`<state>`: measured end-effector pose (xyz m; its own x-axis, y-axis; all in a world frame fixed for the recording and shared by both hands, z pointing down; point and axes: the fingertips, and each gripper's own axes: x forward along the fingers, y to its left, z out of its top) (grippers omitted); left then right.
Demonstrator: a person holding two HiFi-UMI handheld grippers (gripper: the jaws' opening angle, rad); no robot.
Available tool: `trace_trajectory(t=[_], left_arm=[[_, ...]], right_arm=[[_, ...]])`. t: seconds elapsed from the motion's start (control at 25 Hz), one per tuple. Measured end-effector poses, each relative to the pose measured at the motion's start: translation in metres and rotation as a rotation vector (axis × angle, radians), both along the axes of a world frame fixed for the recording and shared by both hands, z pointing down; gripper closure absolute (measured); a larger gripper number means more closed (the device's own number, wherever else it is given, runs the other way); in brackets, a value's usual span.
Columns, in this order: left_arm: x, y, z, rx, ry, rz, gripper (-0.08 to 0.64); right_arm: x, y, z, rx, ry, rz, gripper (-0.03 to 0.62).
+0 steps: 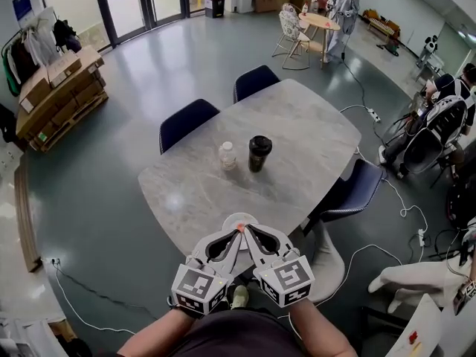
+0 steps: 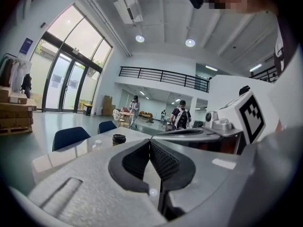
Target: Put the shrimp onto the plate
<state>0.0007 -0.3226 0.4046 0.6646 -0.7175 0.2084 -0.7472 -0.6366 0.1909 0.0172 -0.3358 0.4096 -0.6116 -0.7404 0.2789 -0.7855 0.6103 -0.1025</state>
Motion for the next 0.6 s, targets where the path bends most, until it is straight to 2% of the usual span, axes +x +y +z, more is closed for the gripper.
trace_trajectory(t=[0.28, 0.6], left_arm=[[0.0, 0.012, -0.046, 0.079, 0.019, -0.008, 0.552], [-0.008, 0.015, -0.072, 0.161, 0.017, -0.032, 0.552]], right_arm=[[0.006, 0.012, -0.046, 0.106, -0.037, 0.025, 0.592], [-0.002, 0.016, -0.068, 0.159, -0.071, 0.013, 0.592]])
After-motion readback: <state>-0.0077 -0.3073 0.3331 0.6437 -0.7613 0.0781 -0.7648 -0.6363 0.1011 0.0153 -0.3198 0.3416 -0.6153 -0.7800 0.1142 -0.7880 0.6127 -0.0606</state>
